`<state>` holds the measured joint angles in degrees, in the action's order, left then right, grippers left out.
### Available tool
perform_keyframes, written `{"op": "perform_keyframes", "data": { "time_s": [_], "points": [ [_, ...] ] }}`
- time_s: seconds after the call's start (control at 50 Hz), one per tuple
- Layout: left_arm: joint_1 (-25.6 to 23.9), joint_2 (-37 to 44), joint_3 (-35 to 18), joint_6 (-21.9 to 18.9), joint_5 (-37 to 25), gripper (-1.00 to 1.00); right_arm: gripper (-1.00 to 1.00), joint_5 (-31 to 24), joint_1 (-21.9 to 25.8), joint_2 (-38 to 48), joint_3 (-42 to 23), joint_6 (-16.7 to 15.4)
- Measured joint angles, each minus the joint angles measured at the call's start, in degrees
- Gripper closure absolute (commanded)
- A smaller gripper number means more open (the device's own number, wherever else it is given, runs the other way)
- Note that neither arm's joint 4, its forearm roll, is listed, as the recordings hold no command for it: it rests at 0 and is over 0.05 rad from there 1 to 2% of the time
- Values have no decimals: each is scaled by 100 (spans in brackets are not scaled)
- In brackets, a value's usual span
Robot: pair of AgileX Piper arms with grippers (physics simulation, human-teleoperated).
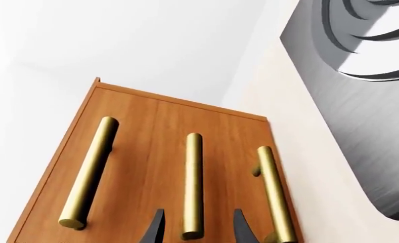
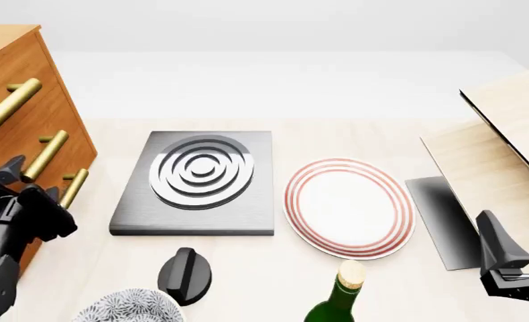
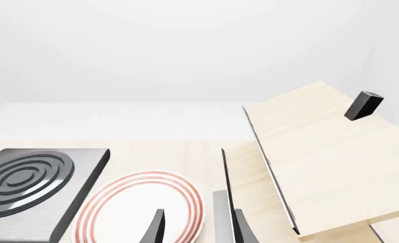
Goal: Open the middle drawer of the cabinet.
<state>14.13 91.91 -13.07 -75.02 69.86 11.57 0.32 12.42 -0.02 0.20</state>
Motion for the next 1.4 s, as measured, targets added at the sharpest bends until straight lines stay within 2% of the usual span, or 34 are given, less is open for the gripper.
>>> {"op": "perform_keyframes", "data": {
  "time_s": [0.58,0.6,1.4],
  "points": [
    [267,160,-133,-74,4,-100,-100,0,0,0,0,0],
    [270,165,-135,-74,4,100,-100,0,0,0,0,0],
    [240,123,-163,-103,4,100,-100,0,0,0,0,0]
  ]
}}
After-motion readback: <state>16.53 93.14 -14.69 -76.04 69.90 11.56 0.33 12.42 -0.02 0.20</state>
